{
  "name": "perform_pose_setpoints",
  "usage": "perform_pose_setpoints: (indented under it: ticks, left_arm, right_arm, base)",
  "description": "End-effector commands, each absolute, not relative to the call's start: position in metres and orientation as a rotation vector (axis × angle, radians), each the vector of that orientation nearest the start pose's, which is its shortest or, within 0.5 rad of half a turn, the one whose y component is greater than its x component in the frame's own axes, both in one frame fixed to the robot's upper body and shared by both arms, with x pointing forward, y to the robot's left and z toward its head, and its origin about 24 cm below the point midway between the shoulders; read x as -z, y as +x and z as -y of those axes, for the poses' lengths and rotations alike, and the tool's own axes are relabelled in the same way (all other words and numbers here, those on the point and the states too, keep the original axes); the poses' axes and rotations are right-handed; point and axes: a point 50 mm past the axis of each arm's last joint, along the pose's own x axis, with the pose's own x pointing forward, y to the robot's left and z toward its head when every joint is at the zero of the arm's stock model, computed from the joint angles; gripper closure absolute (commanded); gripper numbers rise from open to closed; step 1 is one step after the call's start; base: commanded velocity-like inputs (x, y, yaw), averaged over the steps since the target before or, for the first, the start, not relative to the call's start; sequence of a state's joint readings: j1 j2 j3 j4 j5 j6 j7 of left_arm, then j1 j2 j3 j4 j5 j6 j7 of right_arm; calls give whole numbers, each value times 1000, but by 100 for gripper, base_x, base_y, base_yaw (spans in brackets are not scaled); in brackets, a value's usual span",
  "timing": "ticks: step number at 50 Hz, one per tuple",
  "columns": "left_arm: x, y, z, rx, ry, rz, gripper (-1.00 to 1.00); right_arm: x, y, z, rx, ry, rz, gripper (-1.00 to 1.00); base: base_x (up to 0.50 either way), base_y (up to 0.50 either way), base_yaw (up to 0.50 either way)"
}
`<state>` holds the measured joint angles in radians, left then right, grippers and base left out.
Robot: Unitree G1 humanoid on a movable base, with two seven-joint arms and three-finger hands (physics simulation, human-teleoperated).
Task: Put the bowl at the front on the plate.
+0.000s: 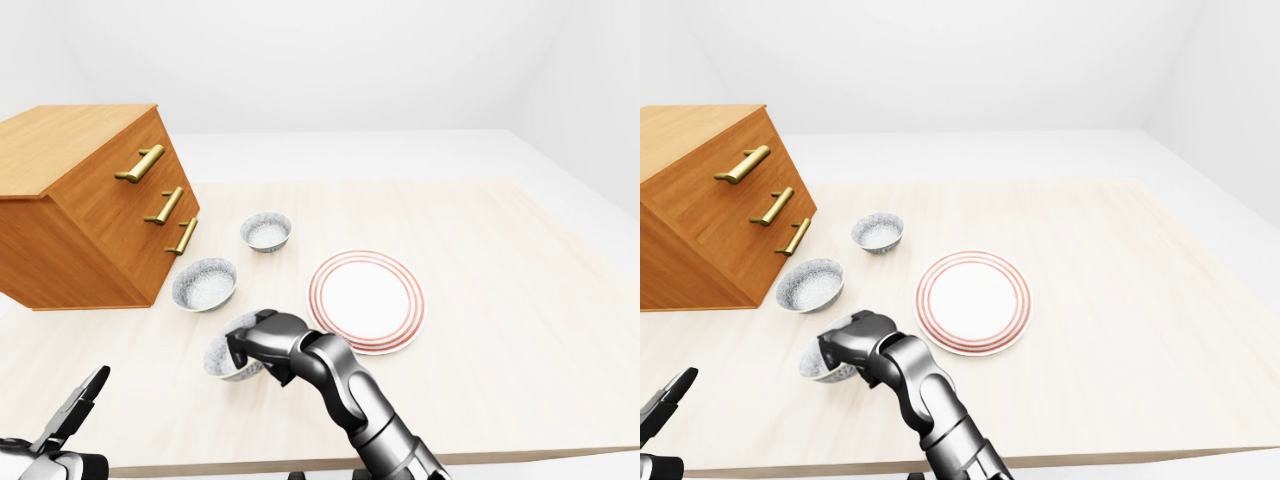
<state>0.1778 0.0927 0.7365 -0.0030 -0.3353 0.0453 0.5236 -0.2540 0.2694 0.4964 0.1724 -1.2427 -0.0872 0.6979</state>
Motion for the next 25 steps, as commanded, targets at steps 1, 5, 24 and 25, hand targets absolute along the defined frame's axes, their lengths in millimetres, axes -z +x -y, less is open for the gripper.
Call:
perform_pose_setpoints:
  ticks: [1, 5, 24, 25]
  left_arm:
    - [-24, 121, -353, -1305, -171, -88, -100]
    - [-23, 122, -353, -1304, -169, -84, -100]
    - [-23, 122, -353, -1301, -165, -79, -100]
    - [-23, 122, -353, -1302, -165, -78, -100]
  right_arm:
    - [-80, 248, -44, -975, -1378, 192, 100]
    - [-95, 252, -41, -912, -1402, 234, 100]
    - [-149, 259, -21, -677, -1424, 380, 100]
    - [-154, 260, -19, -654, -1428, 394, 100]
  base:
    - [0, 0, 0]
    - [0, 0, 0]
    - [0, 0, 0]
    - [0, 0, 0]
